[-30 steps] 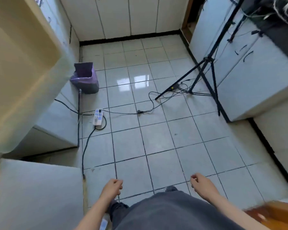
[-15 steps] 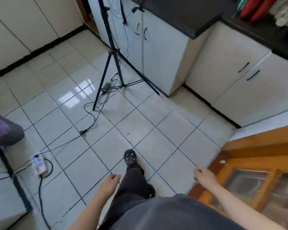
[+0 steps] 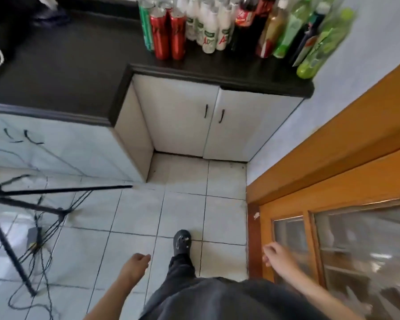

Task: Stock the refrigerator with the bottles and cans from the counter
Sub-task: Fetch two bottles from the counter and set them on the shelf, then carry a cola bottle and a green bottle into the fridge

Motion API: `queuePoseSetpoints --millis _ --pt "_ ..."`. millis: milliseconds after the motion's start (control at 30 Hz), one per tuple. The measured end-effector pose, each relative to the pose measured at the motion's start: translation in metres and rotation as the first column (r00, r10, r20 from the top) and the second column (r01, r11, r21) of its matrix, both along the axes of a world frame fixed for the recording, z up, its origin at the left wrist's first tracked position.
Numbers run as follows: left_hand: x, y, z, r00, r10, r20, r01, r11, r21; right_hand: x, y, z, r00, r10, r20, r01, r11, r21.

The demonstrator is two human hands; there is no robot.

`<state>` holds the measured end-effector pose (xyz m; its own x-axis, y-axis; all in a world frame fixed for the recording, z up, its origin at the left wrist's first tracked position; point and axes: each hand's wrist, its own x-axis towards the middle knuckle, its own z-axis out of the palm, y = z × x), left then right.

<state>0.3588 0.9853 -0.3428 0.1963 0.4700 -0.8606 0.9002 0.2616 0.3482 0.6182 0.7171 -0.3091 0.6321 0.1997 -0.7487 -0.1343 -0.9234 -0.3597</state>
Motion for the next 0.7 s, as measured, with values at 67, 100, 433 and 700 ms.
queuePoseSetpoints --millis 67,100,433,700 --pt "0.051 0.042 0.003 0.991 -0.124 0.049 0.122 0.991 0.045 0.012 0.010 0.004 0.997 -0.068 0.031 0.069 0.997 -0.018" --pt "0.077 0.063 0.005 0.982 -0.182 0.054 0.178 0.981 0.074 0.016 0.013 0.005 0.992 -0.120 0.039 0.121 0.992 -0.021" --pt "0.262 0.132 0.023 0.938 -0.326 0.115 0.315 0.944 0.100 0.094 0.033 -0.013 0.892 -0.451 -0.019 0.452 0.892 0.027" --pt "0.396 0.121 0.050 0.941 -0.168 0.294 0.130 0.981 0.142 0.273 0.120 0.016 0.937 -0.342 0.068 0.323 0.924 0.205"
